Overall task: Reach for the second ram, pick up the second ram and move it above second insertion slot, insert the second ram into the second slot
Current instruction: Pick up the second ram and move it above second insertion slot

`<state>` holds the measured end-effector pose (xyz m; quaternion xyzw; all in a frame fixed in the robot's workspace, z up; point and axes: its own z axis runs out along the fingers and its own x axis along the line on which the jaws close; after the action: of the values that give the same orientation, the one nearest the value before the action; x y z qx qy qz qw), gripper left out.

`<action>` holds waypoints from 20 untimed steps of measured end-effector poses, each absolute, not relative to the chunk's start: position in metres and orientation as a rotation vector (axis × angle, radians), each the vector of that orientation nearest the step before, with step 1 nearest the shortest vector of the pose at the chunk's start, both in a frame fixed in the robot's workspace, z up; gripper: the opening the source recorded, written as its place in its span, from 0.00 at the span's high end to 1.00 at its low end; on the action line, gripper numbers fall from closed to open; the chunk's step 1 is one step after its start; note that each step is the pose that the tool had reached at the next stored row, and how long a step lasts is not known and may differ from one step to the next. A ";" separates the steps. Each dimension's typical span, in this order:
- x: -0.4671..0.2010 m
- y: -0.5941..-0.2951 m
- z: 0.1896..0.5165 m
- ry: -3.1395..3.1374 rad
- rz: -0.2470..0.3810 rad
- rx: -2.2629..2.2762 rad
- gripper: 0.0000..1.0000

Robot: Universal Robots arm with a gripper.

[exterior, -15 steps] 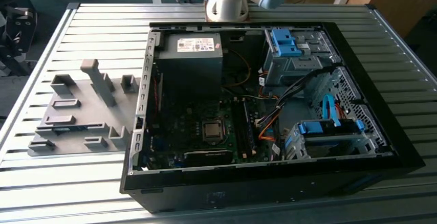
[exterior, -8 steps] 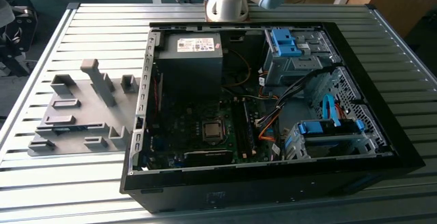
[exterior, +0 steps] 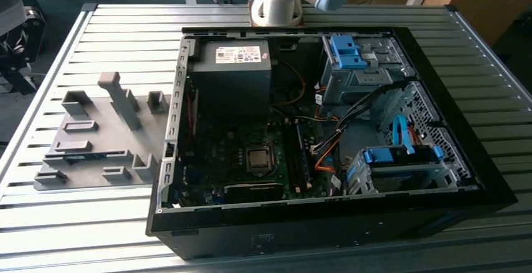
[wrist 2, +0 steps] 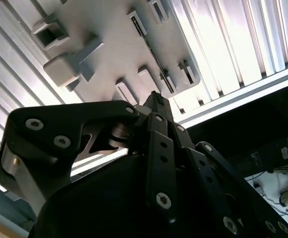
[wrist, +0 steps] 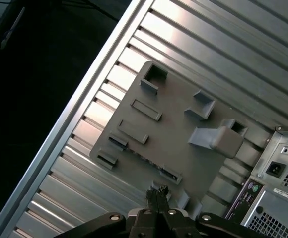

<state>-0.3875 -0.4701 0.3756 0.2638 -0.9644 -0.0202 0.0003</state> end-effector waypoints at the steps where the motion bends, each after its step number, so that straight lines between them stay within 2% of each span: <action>1: -0.388 -0.470 0.375 -3.025 -0.063 0.842 0.89; 20: -0.388 -0.471 0.372 -2.938 -0.060 1.099 0.89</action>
<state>-0.3885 -0.4713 0.3724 0.3502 -0.9365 -0.0190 0.0024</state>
